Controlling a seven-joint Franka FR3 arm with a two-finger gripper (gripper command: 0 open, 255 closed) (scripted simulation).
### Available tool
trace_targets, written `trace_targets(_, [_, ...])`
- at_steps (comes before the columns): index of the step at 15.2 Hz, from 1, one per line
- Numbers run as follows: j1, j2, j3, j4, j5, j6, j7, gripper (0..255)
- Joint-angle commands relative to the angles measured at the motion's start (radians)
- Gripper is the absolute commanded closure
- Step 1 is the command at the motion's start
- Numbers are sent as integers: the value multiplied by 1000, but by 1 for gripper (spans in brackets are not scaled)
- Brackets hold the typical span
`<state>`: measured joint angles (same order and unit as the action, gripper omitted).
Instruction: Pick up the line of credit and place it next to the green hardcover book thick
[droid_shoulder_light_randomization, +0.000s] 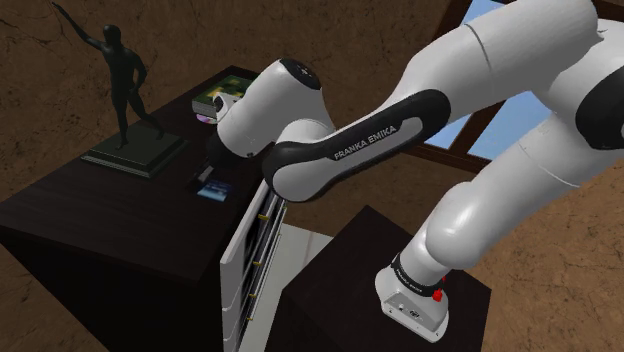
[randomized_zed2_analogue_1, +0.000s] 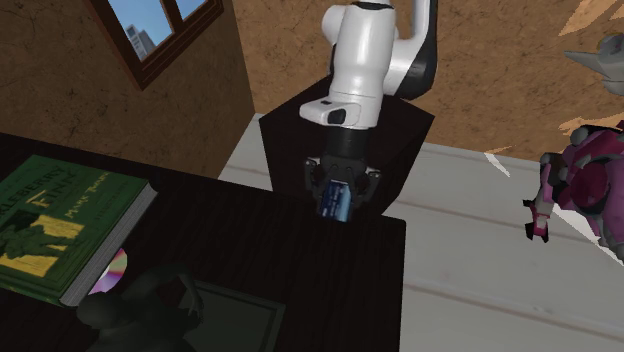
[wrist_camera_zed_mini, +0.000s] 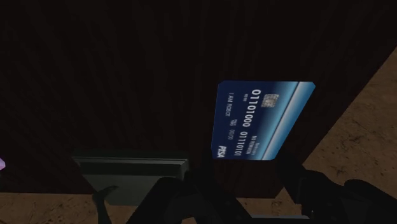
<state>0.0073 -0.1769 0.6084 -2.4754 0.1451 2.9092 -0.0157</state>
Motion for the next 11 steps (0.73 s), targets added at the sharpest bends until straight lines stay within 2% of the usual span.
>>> trace_targets(1, [10, -18, -13, 15, 19, -33, -16, 255])
trace_targets(5, [26, -53, -32, 40, 45, -90, -36, 255])
trace_targets(11, [-36, 107, -91, 187, -7, -101, -126, 255])
